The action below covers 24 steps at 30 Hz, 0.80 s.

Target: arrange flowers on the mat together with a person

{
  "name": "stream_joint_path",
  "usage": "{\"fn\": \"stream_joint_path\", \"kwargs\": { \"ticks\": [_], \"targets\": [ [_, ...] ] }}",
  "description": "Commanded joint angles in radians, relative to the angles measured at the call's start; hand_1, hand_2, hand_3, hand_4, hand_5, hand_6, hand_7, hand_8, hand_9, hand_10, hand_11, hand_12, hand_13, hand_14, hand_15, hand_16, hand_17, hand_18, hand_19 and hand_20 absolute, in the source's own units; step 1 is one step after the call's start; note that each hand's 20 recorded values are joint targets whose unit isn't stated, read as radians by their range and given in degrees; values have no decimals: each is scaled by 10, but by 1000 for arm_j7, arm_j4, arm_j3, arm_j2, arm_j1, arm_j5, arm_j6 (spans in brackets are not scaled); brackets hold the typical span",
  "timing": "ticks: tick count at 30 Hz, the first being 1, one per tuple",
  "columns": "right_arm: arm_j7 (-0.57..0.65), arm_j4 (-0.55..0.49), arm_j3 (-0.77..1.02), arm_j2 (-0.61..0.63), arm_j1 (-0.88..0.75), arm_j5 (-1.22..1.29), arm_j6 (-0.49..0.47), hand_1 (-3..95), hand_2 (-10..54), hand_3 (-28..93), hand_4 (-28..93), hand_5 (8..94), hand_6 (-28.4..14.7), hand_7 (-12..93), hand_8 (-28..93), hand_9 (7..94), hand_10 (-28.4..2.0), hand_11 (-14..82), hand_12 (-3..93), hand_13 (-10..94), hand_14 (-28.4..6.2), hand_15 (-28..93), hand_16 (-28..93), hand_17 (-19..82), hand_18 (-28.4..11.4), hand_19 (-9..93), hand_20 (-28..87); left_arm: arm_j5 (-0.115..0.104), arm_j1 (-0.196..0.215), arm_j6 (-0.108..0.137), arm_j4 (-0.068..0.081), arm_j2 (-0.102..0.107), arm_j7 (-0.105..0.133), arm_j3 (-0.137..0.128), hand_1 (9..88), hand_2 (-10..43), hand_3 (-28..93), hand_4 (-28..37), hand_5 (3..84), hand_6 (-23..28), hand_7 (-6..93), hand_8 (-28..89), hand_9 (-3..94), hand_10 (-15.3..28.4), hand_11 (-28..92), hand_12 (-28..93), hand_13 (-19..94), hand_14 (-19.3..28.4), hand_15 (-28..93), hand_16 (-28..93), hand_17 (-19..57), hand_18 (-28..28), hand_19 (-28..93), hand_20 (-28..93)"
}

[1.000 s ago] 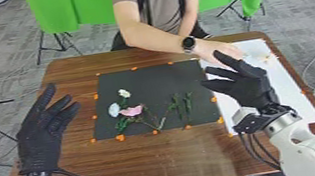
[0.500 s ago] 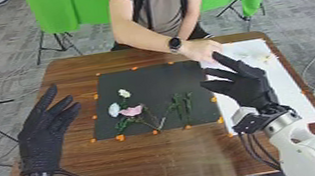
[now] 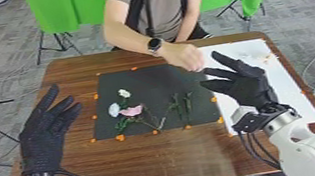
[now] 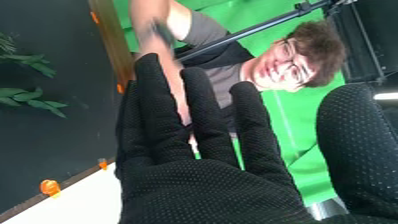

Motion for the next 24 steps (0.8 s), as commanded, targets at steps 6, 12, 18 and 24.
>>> {"fn": "stream_joint_path", "kwargs": {
  "ticks": [6, 12, 18, 24],
  "targets": [
    [1, -7, -3, -3, -9, -13, 8, 131, 141, 844, -283, 347, -16, 104, -121, 438, -167, 92, 99, 406, -211, 237, 146, 58, -183, 457, 134, -8, 7, 10, 4, 3, 0, 7, 227, 71, 790, -270, 351, 77, 119, -104, 358, 204, 236, 97, 290, 269, 478, -104, -46, 252, 667, 8],
    [1, -2, -6, 0, 0, -15, 12, 134, 139, 844, -283, 348, -16, 103, -121, 438, -167, 92, 98, 406, -211, 237, 144, 58, -183, 459, 133, -11, 5, 15, 6, 5, 3, 9, 228, 72, 788, -270, 352, 78, 119, -103, 358, 203, 238, 97, 290, 270, 477, -104, -47, 252, 667, 6],
    [8, -4, 0, -4, -5, -16, 9, 136, 138, 845, -283, 348, -15, 104, -121, 438, -167, 93, 99, 406, -211, 239, 143, 58, -183, 459, 132, -13, 6, 17, 6, 5, 2, 12, 227, 72, 788, -269, 353, 78, 120, -103, 358, 205, 238, 96, 290, 269, 478, -104, -47, 252, 667, 4],
    [8, -3, 2, -1, -2, -18, 11, 137, 137, 846, -283, 349, -15, 105, -121, 439, -167, 94, 99, 406, -210, 238, 143, 58, -182, 460, 131, -13, 6, 20, 5, 6, 1, 11, 228, 71, 789, -269, 353, 79, 120, -103, 359, 205, 239, 96, 291, 269, 479, -103, -47, 252, 667, 2]
  ]
}}
